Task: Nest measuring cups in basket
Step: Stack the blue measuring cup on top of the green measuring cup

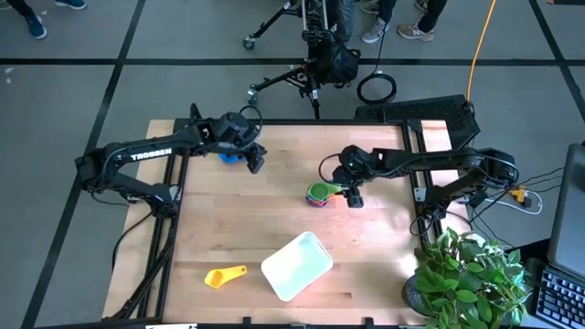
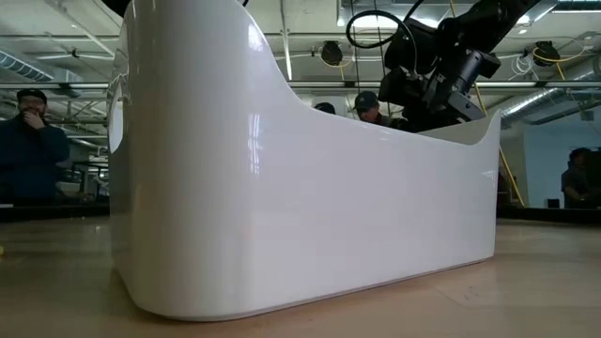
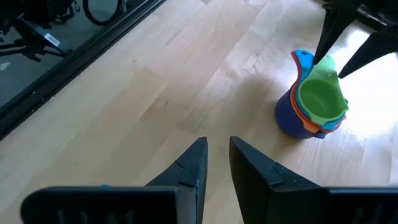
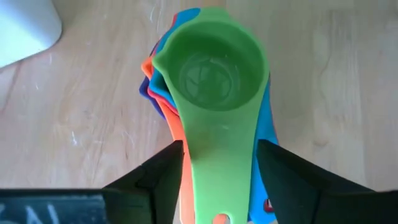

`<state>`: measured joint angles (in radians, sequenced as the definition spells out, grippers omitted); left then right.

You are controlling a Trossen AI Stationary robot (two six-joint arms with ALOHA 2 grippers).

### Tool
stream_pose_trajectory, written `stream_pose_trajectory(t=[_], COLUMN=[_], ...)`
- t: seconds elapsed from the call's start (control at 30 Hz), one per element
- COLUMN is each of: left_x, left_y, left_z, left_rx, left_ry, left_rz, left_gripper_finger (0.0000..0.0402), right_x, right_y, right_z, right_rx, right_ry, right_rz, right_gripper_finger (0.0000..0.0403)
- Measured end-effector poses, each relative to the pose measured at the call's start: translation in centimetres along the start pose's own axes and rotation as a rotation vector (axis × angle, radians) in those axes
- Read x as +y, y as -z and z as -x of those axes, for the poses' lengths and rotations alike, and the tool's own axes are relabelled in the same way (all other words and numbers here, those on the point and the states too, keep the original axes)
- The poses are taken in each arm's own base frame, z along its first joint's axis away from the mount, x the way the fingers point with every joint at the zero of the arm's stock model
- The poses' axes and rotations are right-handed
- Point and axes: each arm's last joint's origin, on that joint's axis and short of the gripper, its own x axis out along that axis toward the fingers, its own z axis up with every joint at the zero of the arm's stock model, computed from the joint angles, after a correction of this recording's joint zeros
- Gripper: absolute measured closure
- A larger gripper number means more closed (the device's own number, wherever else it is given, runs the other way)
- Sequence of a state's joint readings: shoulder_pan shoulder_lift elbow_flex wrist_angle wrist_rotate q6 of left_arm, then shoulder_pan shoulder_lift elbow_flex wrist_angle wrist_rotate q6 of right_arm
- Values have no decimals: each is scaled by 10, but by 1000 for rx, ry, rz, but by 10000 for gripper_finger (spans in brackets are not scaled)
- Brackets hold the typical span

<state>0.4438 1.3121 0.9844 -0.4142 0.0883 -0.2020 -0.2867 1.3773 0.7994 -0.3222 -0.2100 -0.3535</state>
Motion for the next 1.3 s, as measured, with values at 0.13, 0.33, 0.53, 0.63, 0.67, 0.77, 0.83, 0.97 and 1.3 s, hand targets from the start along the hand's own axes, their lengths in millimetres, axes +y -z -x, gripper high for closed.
stream_pose_trajectory(t=[0.13,0.33,0.53,0.63,0.67,0.77,0.83,0.97,1.3], left_x=[1,33,83,103,108,119,125,133,151], left_y=[3,18,28,36,37,43,45,49,64], left_z=[0,14,17,12,10,1,-6,-20,-48], left_rx=[29,215,382,461,473,524,546,569,656], left_ry=[-7,-140,-308,-358,-369,-383,-387,-388,-395], left_rz=[-18,80,266,338,353,388,397,406,440], left_gripper_finger=[332,332,332,332,332,332,332,332,332], right_x=[0,4,5,5,5,5,5,5,5], right_y=[0,-4,-14,-16,-17,-16,-17,-17,-16], right_z=[0,25,47,50,50,50,49,49,49], right_rx=[5,-71,-212,-237,-245,-240,-239,-239,-236], right_ry=[-2,26,76,84,86,85,85,84,84], right_rz=[-20,-18,11,7,8,7,7,3,-2], right_gripper_finger=[200,202,202,202,202,202,202,202,202])
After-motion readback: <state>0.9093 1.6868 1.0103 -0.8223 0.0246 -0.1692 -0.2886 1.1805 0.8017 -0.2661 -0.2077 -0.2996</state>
